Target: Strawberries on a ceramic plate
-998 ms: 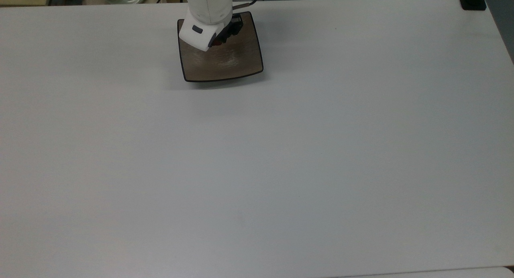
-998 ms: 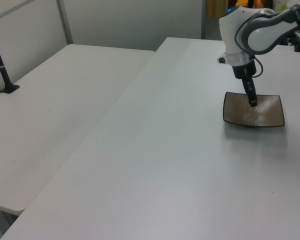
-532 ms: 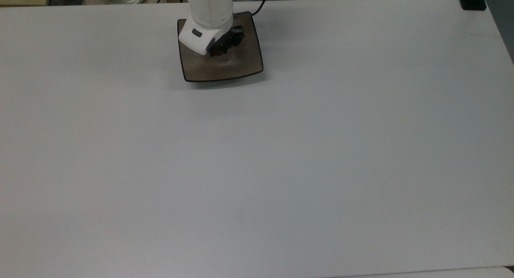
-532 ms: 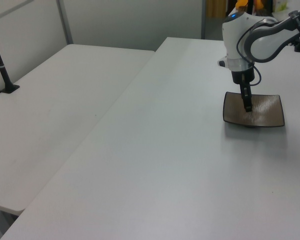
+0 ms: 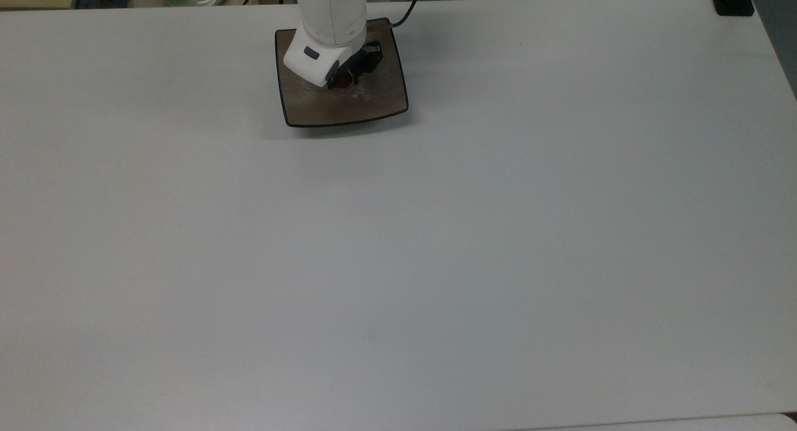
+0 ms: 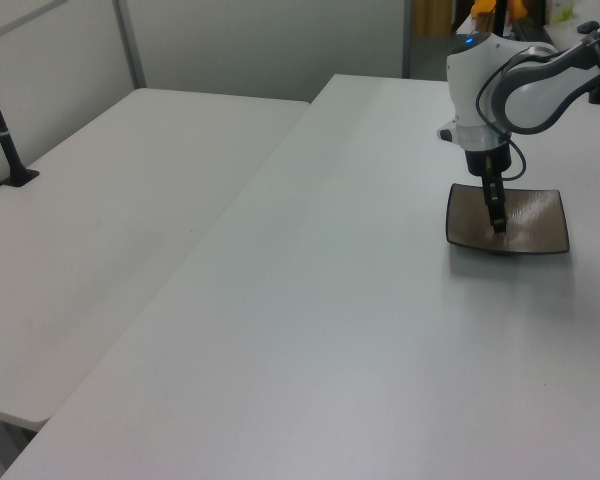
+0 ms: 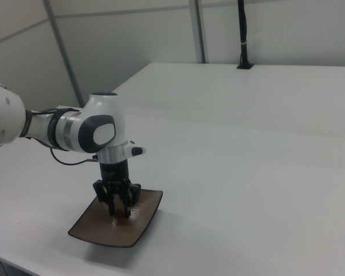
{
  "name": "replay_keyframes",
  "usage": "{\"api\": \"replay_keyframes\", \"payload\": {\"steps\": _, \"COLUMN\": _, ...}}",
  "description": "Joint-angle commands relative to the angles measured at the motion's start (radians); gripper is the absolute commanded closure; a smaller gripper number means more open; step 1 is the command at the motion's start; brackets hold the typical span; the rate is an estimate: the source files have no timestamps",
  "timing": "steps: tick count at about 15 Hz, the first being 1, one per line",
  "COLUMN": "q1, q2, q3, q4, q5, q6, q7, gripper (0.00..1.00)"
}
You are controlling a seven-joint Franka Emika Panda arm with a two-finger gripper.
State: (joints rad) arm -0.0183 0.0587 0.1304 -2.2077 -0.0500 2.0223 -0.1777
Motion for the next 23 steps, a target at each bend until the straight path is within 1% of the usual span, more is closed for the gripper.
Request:
{"api": "replay_keyframes", "payload": {"steps": 1, "q1": 0.012, "q2": -0.020, "q3": -0.003, "q4": -0.015, "q5": -0.017, "q6": 0.018, "q7": 0.030, "gripper": 0.00}}
{"api": "replay_keyframes", "payload": {"steps": 3, "q1": 0.014, "q2": -0.023, "q3": -0.003, "q4": -0.006, "q5": -0.017, "q6": 0.010, "q7": 0.032, "gripper": 0.00}}
{"api": "replay_keyframes", "payload": {"steps": 5, "q1": 0.014, "q2": -0.023, "q3": -0.003, "q4": 0.031, "q5": -0.016, "q6": -0.014, "q7": 0.032, "gripper": 0.00}}
{"api": "replay_keyframes", "payload": {"steps": 7, "q1": 0.014, "q2": -0.023, "q3": -0.002, "q4": 0.094, "q5": -0.016, "q6": -0.068, "q7": 0.032, "gripper": 0.00}}
{"api": "replay_keyframes", "payload": {"steps": 13, "q1": 0.032, "q2": -0.023, "q3": 0.000, "q4": 0.322, "q5": 0.001, "q6": -0.261, "q7": 0.035, "gripper": 0.00}}
{"api": "replay_keyframes", "payload": {"steps": 14, "q1": 0.034, "q2": -0.023, "q3": 0.000, "q4": 0.371, "q5": 0.002, "q6": -0.286, "q7": 0.053, "gripper": 0.00}}
{"api": "replay_keyframes", "payload": {"steps": 17, "q1": 0.034, "q2": -0.025, "q3": 0.008, "q4": 0.474, "q5": 0.005, "q6": -0.341, "q7": 0.133, "gripper": 0.00}}
{"api": "replay_keyframes", "payload": {"steps": 21, "q1": 0.032, "q2": -0.023, "q3": 0.006, "q4": 0.546, "q5": 0.045, "q6": -0.399, "q7": 0.156, "gripper": 0.00}}
{"api": "replay_keyframes", "payload": {"steps": 23, "q1": 0.032, "q2": -0.028, "q3": 0.006, "q4": 0.583, "q5": 0.050, "q6": -0.441, "q7": 0.156, "gripper": 0.00}}
